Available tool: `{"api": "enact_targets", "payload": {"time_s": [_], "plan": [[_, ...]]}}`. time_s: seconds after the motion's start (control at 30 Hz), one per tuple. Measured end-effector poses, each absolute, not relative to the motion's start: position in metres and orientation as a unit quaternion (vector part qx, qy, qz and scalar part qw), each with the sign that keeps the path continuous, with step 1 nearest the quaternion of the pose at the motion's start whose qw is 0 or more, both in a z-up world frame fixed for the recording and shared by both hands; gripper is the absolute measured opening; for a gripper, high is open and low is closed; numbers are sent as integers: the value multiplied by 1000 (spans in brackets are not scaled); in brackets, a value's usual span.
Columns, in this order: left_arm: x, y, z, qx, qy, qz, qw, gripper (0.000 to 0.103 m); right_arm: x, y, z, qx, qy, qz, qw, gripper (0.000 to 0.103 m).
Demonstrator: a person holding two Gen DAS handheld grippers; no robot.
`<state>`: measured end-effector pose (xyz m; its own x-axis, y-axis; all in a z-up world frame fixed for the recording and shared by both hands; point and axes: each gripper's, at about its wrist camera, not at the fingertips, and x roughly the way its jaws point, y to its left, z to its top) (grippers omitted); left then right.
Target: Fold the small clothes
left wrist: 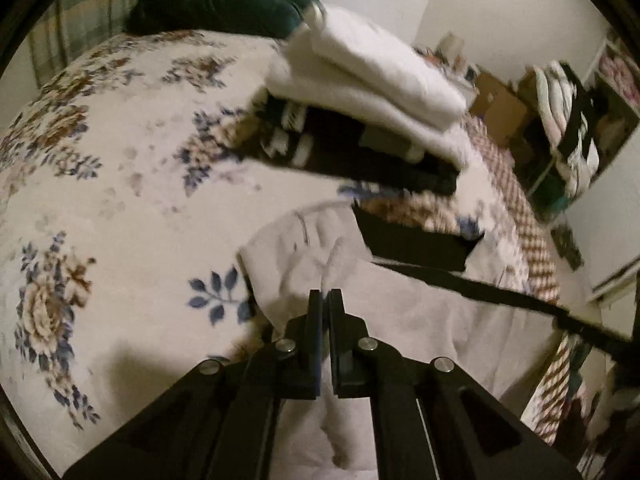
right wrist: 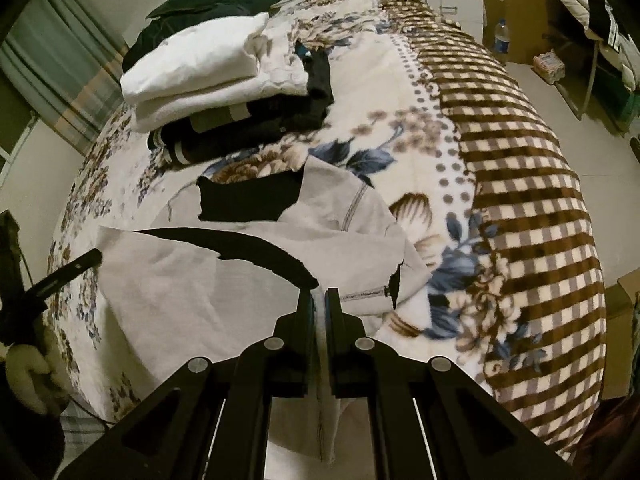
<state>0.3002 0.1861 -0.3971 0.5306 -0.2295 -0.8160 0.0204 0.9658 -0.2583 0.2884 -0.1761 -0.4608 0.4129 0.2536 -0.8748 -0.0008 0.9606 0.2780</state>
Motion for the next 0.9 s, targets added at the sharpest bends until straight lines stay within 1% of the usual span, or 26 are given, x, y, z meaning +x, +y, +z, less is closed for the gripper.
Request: {"api": "enact_targets", "payload": {"time_s": [0.1,0.2,0.3,0.43,0.53,0.57,0.67,0.7,0.73,0.77,0.8,0.83,0.87,0.9], "plan": [[311,192,-384,-125,462,-68,875,1,294,-177,-450,119,523,74,841,6],[333,195,-383,-141,455,-66,877,1,313,-182,-443,125,512,65,847,6],[360,195,-391,-139,453,-60,879,1,345,-190,-443,128,503,57,853,6],[401,198,-416,-136,474,-54,869,1,396,-195,-455,112,501,50,857,6],[429,199,-447,-129,512,-48,848,2,428,-192,-476,94,517,44,850,6],[437,200,-460,-132,529,-44,837,3,440,-188,-488,88,535,38,840,6],[444,210,-479,-149,566,-24,810,4,457,-194,-521,126,592,25,796,7],[439,213,-479,-156,566,-22,809,4,455,-199,-524,146,599,21,787,11],[431,219,-475,-166,563,-22,809,10,447,-205,-524,168,601,13,782,27],[419,225,-471,-177,561,-21,809,26,438,-208,-520,181,596,8,783,37],[408,231,-468,-191,560,-21,806,35,422,-212,-512,201,583,4,787,49],[387,239,-464,-217,556,-25,802,47,410,-212,-507,212,577,2,789,54],[375,244,-464,-232,555,-24,798,51,391,-217,-503,230,571,-3,788,56],[360,248,-464,-247,557,-22,793,51,369,-222,-501,252,570,-8,782,58]]}}
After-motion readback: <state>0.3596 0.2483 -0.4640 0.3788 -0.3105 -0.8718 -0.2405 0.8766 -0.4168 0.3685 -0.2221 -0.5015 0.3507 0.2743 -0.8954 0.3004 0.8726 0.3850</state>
